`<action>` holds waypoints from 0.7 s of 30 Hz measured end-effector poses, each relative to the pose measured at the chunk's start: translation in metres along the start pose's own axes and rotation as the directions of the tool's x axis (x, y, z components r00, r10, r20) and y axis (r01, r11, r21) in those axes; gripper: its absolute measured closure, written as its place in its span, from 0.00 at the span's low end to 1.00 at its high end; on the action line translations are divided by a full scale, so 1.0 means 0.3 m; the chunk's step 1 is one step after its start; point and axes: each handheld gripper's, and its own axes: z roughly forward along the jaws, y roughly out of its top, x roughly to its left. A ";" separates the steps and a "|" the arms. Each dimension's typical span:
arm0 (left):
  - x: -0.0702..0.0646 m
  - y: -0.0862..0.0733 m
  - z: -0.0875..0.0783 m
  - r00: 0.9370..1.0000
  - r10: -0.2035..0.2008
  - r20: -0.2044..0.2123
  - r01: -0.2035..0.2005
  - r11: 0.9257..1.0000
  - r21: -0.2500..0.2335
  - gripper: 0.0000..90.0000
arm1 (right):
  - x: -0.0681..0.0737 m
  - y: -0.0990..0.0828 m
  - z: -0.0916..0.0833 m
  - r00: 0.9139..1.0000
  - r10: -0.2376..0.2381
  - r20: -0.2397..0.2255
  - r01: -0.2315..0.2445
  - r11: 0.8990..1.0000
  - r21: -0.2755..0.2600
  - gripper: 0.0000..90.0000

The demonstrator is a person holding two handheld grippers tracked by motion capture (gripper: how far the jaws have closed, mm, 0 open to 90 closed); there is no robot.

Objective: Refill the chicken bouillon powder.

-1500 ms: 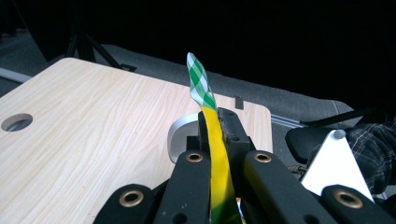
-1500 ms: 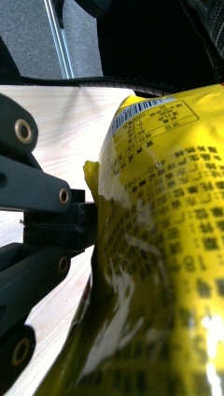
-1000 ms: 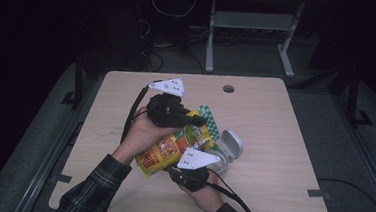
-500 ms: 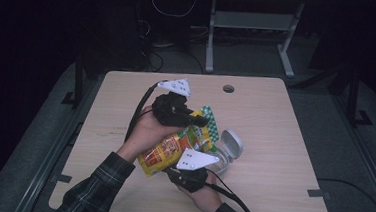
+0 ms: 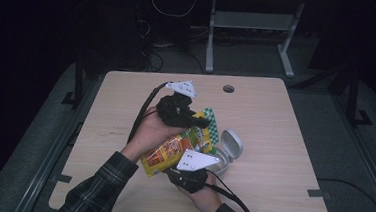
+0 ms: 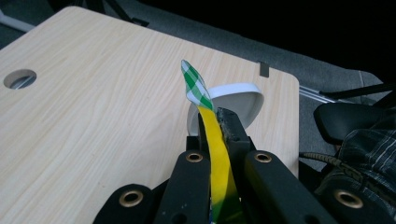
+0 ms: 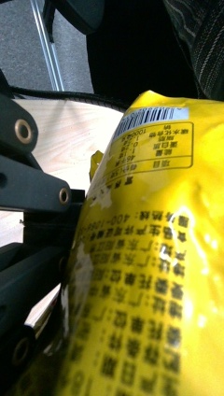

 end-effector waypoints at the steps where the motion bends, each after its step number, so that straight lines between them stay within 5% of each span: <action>1: 0.002 0.001 0.002 1.000 0.002 -0.004 -0.002 1.000 0.008 1.00 | 0.000 -0.001 0.000 1.000 0.000 -0.002 0.000 1.000 -0.002 1.00; 21: -0.005 0.011 0.030 1.000 -0.017 -0.015 0.018 0.998 0.061 1.00 | 0.011 -0.007 -0.004 1.000 -0.002 -0.008 0.002 1.000 -0.022 1.00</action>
